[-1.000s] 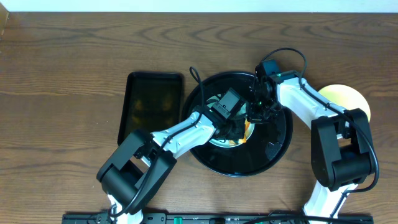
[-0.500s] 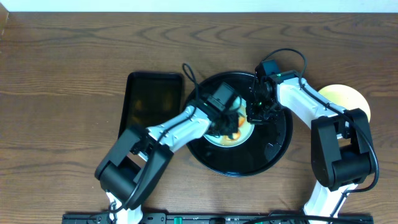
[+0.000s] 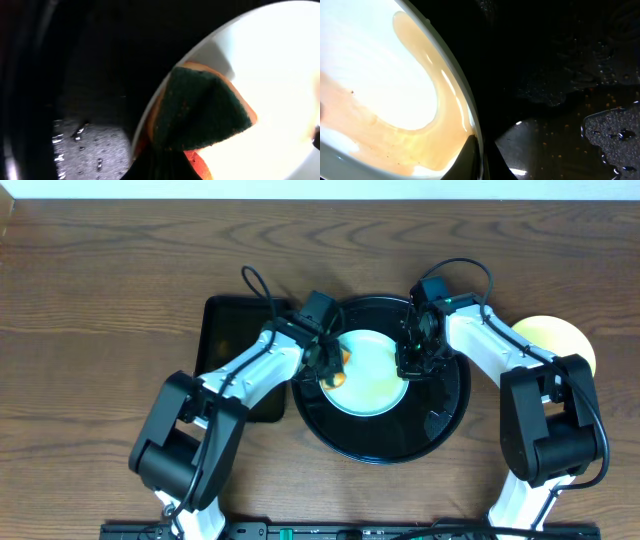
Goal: Clean dirty plates on tray and stack at the side
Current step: 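Scrub the pale blue-green plate with the sponge while the right gripper holds it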
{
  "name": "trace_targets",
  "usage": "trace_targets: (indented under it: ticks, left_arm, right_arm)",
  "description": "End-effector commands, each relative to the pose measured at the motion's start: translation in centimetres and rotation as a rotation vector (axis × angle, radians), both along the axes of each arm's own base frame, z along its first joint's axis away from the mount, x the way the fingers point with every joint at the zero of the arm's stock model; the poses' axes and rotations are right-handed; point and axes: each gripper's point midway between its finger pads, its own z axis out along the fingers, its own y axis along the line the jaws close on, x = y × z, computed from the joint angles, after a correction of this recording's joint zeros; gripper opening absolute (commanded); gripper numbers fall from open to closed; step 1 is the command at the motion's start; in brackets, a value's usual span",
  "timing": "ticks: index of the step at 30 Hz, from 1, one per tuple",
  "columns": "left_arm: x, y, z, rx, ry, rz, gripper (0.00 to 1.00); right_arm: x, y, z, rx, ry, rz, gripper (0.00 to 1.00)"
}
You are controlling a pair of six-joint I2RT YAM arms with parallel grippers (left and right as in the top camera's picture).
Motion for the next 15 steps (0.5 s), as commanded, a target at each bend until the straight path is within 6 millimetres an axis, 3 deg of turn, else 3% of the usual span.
trace_targets:
  ticks: [1,8,15]
  left_arm:
    - [0.8,1.7,1.4,0.076,-0.084,0.01,0.07]
    - [-1.0,-1.0,0.9,0.079,-0.079,-0.072,0.08]
    - [-3.0,-3.7,-1.5,0.102,-0.055,-0.153,0.08]
  right_arm:
    - [-1.3,-0.5,-1.0,-0.06,0.037,0.029,0.01]
    - [-1.3,-0.5,-1.0,-0.059,0.038,0.029,0.01]
    - [-1.4,-0.5,-1.0,-0.059,0.039,0.03,0.01]
